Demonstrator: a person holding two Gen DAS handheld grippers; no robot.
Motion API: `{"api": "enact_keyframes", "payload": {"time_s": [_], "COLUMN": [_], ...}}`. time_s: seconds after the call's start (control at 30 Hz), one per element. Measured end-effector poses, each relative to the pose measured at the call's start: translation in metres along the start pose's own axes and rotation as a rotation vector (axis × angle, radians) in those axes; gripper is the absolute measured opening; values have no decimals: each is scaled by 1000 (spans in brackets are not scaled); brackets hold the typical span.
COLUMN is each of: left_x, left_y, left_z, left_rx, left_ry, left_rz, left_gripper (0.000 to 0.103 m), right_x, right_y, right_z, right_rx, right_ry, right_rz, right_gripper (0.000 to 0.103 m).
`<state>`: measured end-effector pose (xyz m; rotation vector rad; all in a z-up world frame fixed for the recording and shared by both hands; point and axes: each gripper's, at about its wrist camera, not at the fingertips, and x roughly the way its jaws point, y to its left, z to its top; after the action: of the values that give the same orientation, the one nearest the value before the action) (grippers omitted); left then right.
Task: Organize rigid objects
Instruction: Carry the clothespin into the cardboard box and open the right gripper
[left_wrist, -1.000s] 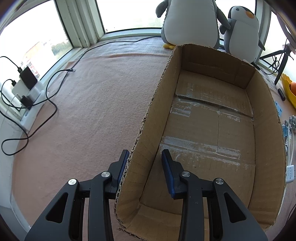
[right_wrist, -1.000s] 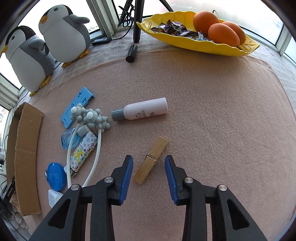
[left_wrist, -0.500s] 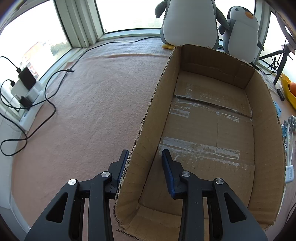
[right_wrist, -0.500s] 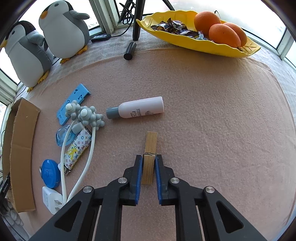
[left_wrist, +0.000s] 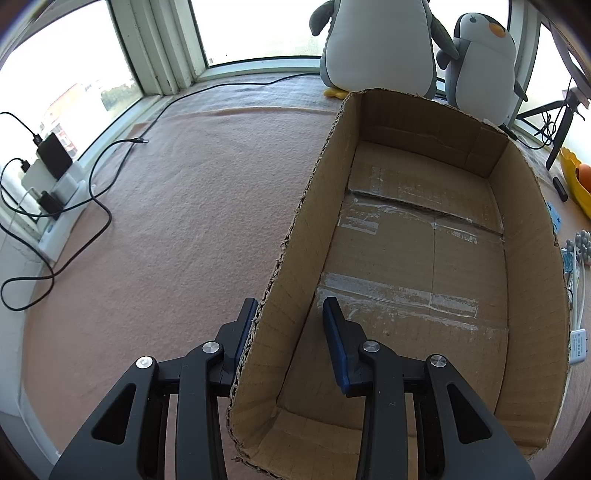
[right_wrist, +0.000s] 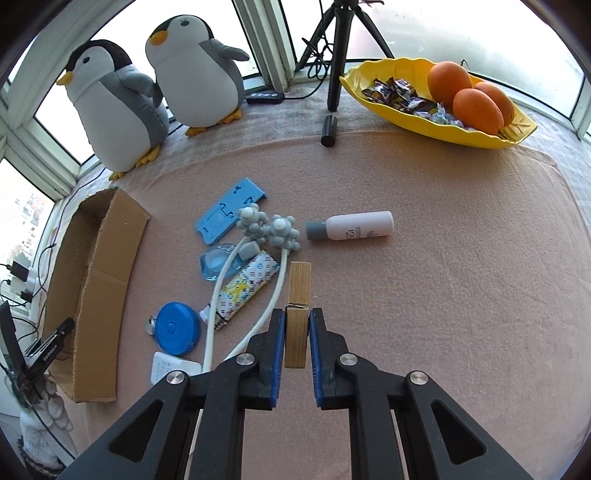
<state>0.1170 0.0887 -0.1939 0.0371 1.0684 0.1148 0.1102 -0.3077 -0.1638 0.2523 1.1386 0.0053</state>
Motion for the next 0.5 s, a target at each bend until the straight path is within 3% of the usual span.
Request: {"api": "enact_keyframes", "payload": {"time_s": [0.5], "left_x": [0], "left_y": [0], "left_z": [-1], "left_rx": [-2], "left_ry": [-4], "left_rz": [-2], "left_gripper": [35], "right_x": [-32], "right_y": [135], "right_z": [-10], "right_rx": [-235], "right_ry": [-38], "right_rz": [226], "right_gripper": [12]}}
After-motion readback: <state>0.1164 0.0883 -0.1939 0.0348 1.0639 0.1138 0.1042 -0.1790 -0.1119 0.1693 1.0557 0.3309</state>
